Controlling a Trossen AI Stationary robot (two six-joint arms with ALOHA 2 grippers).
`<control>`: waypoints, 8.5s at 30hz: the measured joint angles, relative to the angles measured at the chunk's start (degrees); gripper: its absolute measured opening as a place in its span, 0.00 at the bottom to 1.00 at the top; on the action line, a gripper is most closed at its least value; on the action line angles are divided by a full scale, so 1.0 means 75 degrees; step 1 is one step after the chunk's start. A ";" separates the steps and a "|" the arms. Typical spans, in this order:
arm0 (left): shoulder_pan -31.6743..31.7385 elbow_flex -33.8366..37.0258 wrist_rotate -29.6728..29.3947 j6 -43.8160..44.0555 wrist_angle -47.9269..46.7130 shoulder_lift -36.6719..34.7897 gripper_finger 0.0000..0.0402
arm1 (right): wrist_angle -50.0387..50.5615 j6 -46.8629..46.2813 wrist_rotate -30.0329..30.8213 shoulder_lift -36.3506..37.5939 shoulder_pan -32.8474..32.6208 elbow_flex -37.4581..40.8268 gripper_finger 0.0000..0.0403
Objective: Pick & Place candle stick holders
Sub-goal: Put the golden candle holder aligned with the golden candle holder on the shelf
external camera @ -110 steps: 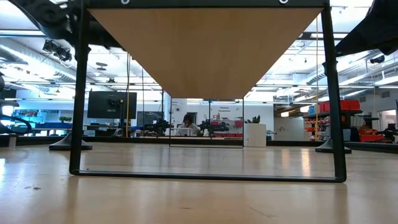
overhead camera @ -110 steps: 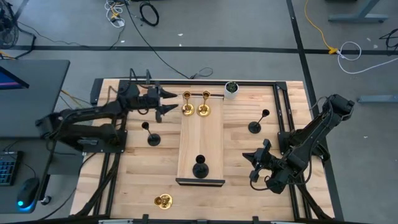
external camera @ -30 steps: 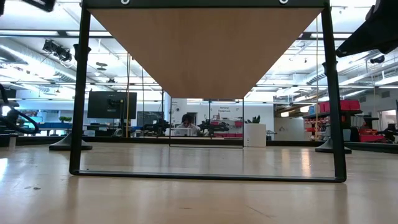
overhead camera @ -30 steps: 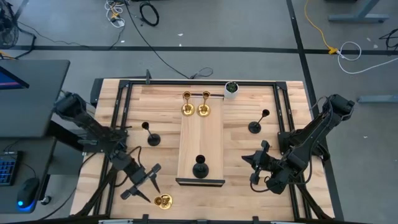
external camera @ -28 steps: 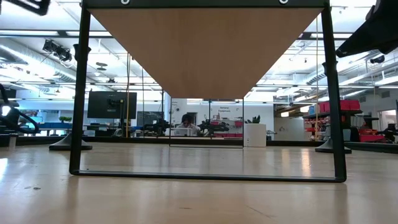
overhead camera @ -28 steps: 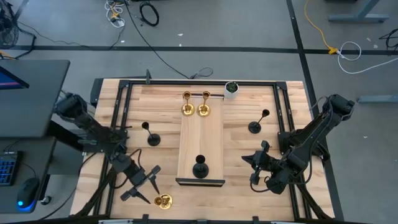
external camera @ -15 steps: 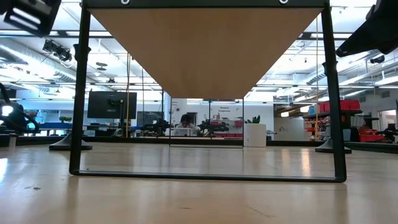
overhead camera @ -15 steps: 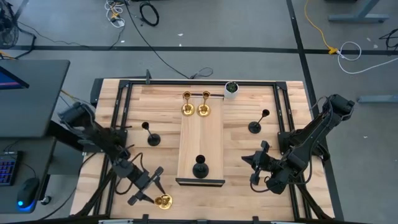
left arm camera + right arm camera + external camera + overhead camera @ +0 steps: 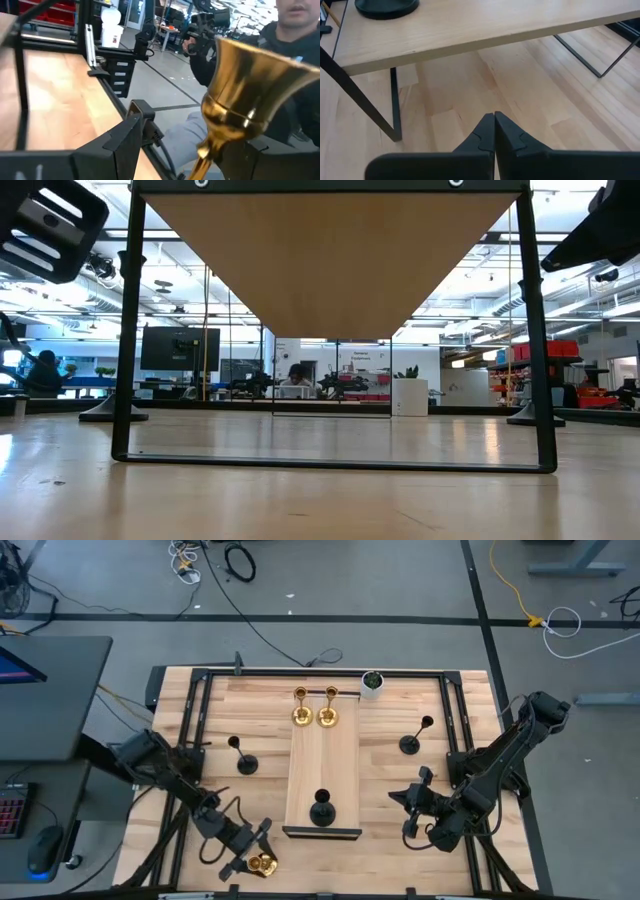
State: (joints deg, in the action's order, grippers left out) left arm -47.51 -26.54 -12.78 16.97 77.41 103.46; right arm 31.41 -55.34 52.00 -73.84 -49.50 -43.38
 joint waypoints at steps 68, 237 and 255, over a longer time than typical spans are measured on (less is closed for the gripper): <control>0.0473 -0.2692 -0.4552 -0.2497 -0.5763 -0.5260 0.03 | -0.0904 0.0743 0.0592 -0.0001 0.0004 0.0003 0.00; 0.6129 -0.7650 0.1354 -0.1955 -1.3837 -0.3897 0.40 | -0.8701 0.6801 -0.5004 0.1972 0.7104 0.1666 0.01; 0.5951 -0.7645 0.0015 -0.1696 -1.5047 -0.4259 0.40 | -0.9632 0.6847 -0.6096 0.0605 0.8123 0.1664 0.01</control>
State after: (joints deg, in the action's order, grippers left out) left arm -2.87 -83.88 -12.67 4.25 -35.44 71.52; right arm -40.83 -3.99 6.28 -69.30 11.43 -30.89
